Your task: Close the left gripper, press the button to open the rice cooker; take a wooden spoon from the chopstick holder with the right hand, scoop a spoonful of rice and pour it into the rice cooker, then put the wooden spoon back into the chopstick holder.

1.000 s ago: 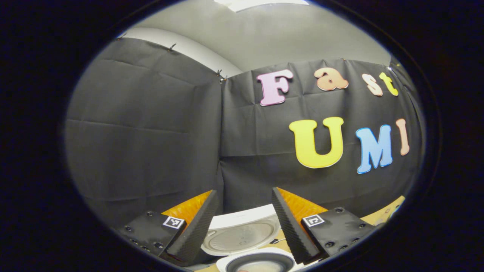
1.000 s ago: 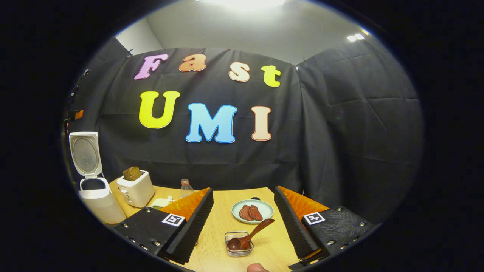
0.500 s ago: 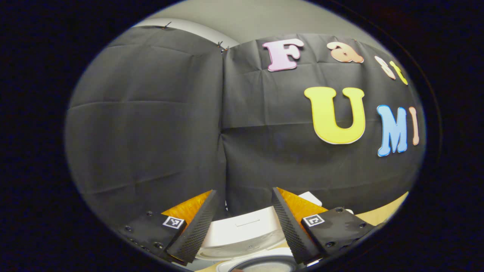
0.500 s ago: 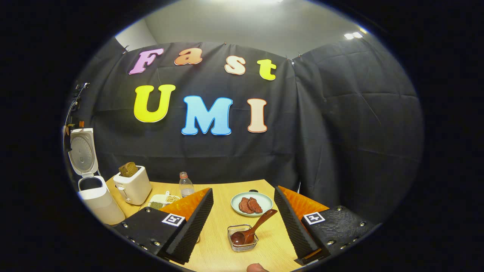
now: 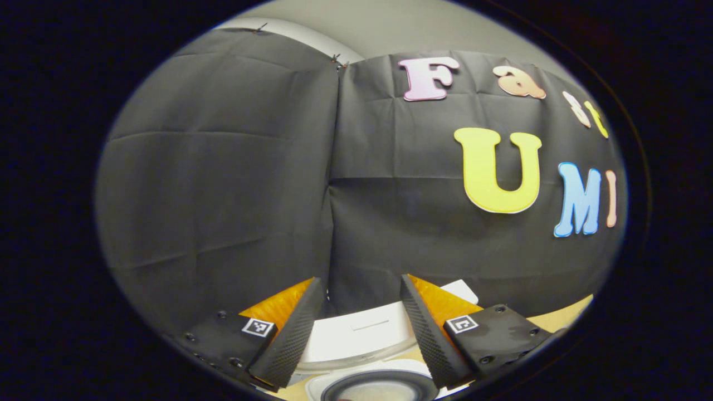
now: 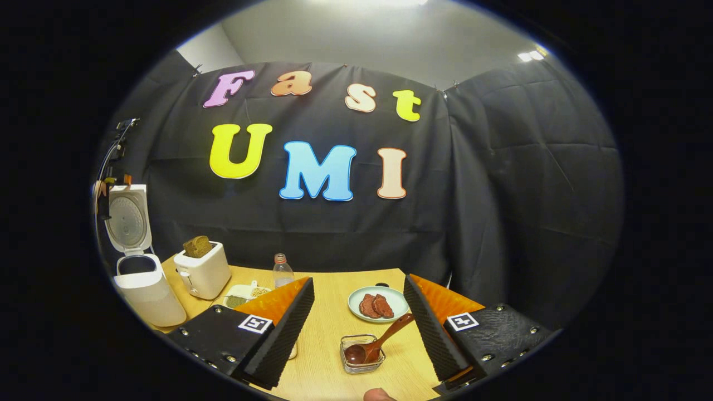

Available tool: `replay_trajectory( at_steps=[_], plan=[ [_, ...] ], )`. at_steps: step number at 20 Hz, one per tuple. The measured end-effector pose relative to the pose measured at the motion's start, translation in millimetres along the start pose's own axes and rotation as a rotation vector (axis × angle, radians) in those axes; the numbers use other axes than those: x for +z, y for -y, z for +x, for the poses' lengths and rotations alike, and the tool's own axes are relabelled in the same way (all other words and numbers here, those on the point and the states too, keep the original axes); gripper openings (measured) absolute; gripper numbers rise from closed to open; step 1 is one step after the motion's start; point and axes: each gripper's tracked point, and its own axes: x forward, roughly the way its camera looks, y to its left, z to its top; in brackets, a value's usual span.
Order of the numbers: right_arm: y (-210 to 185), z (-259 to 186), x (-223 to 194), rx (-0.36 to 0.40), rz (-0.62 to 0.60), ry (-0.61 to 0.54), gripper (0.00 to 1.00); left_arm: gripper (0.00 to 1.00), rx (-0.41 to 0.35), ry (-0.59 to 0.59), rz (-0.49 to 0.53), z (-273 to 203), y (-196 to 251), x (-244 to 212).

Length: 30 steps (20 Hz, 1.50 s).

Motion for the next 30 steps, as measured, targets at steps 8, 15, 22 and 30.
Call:
replay_trajectory(
  at_steps=[8, 15, 22, 30],
  plan=[
    [19, 10, 3, 0.056, 0.017, 0.009, 0.98, 0.96, -0.007, -0.019, -0.004, -43, 21, -20],
    [37, 17, 5, 0.111, 0.031, 0.013, 0.98, 0.96, -0.021, -0.061, -0.008, -82, 43, -51],
    [49, 27, 5, 0.159, 0.023, 0.021, 0.98, 0.96, -0.034, -0.167, 0.008, -122, 67, -121],
    [68, 32, -1, 0.176, 0.023, 0.012, 0.98, 0.92, -0.036, -0.234, 0.018, -151, 94, -180]
  ],
)
